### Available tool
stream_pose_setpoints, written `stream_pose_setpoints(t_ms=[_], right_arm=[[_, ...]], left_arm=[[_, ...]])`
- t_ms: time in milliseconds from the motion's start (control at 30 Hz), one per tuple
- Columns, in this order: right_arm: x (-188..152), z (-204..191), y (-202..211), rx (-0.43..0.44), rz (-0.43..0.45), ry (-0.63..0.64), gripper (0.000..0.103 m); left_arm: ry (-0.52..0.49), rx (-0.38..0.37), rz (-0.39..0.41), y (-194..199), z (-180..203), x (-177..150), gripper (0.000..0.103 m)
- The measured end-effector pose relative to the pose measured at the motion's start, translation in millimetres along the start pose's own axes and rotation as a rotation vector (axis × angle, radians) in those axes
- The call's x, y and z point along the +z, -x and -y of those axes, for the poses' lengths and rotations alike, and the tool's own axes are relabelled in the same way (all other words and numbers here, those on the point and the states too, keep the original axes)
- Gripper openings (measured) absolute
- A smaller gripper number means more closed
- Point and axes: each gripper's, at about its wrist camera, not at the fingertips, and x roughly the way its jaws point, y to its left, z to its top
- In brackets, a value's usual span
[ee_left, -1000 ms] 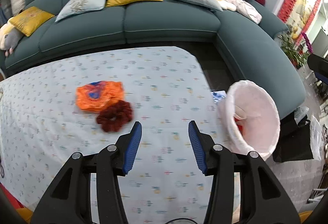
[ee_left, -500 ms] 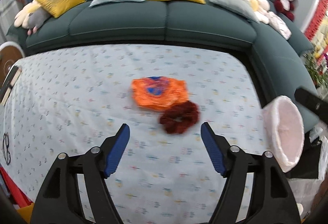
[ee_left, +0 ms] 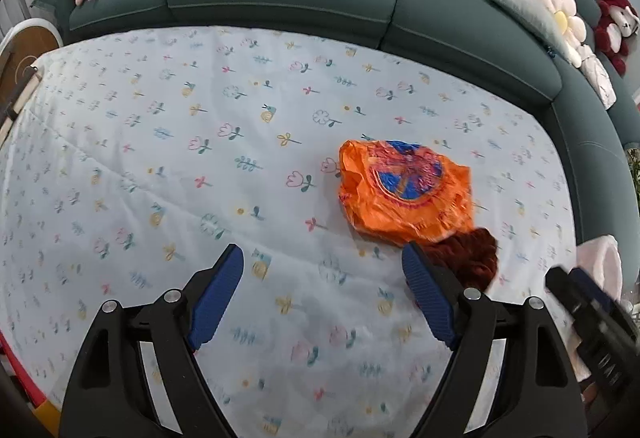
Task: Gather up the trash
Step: 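Move both grippers back toward the last orange bag and dark red scrunchie, then grasp the orange bag with the left gripper while the right gripper grasps the dark red scrunchie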
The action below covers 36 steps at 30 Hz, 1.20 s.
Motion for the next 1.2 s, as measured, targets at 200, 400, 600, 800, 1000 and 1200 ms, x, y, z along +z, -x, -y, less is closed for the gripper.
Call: stream_pose_setpoints(t_ms=[200,400,600,800,1000,1200], right_arm=[[-3.1,-5.0,-36.4,0.009,-0.045,-0.006,0.054],[-7.5,-8.7,-58.3,0.023,-0.074,0.002,0.054],[-9.9,-7.4,-70.4,0.038,-0.085,-0.005,0.051],[-10.4,-15.8,-68.9,0.077,-0.093,0.031,0.016],[-5.8,-13.9,-46.2,0.06,-0.06,0.05,0.01],[6.5,-2.9,1.8,0.041,0.009,0.056,0.009]], left_arm=[[0.002,-0.007,-0.019,-31.8,9.4,15.7,0.077],[-0.014,-0.002,-0.051,-59.2,16.3,24.0,0.066],[-0.049,-0.001,-0.026,-62.7,23.4,21.7,0.042],[-0.045,-0.038,-0.03,-55.6,27.6,18.7,0.017],[-0.056,-0.053,-0.005,-28.7,33.3,17.5,0.011],[-0.071,-0.074,0.037,10.6,46.7,15.7,0.009]])
